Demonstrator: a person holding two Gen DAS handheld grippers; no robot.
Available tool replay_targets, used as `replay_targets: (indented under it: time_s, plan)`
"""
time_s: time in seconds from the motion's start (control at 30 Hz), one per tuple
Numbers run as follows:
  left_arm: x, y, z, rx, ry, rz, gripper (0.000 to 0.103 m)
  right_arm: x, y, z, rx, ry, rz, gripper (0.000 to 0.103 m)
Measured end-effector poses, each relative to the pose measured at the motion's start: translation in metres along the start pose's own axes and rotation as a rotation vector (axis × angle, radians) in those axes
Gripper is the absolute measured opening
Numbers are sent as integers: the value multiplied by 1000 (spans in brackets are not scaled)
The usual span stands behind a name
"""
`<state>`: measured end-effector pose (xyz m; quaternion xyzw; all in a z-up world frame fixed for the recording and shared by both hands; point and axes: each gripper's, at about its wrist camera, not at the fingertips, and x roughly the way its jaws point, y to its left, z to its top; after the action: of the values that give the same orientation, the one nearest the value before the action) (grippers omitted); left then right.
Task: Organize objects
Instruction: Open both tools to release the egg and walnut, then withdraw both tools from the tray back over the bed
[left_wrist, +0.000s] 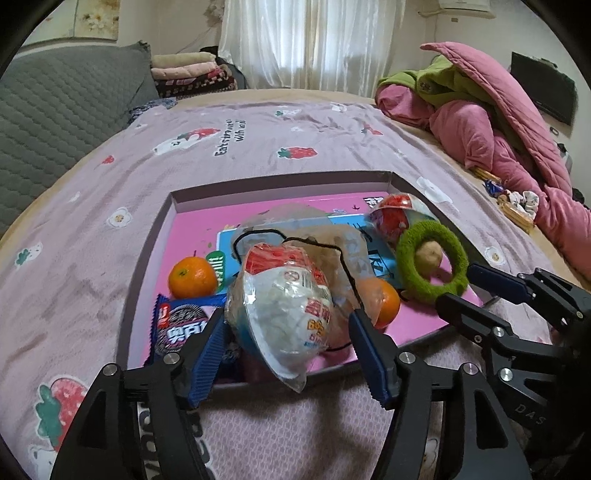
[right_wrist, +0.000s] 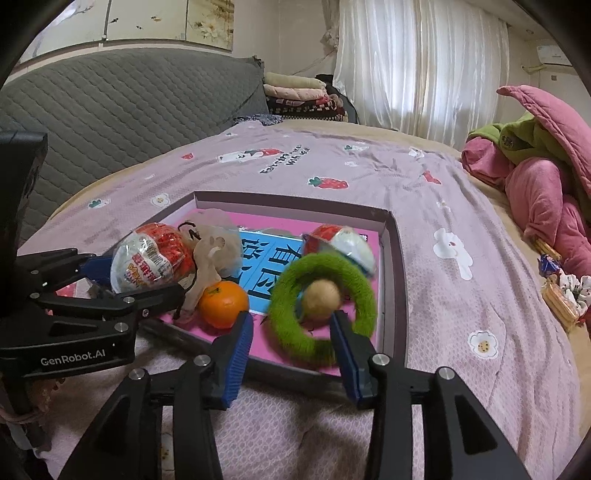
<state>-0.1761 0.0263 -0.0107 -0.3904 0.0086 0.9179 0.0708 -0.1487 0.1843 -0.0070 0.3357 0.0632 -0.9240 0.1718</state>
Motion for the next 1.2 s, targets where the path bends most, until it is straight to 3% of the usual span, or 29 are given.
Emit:
replay_targets:
  time_s: [0.67, 1.2]
  plan:
    - [-51, 18, -22, -73, -56, 68, 78, -37, 26, -19, 41, -19, -5, 73]
    - [-65, 14, -54, -66, -22, 162, 78, -53, 41, -40, 61, -2, -33, 80]
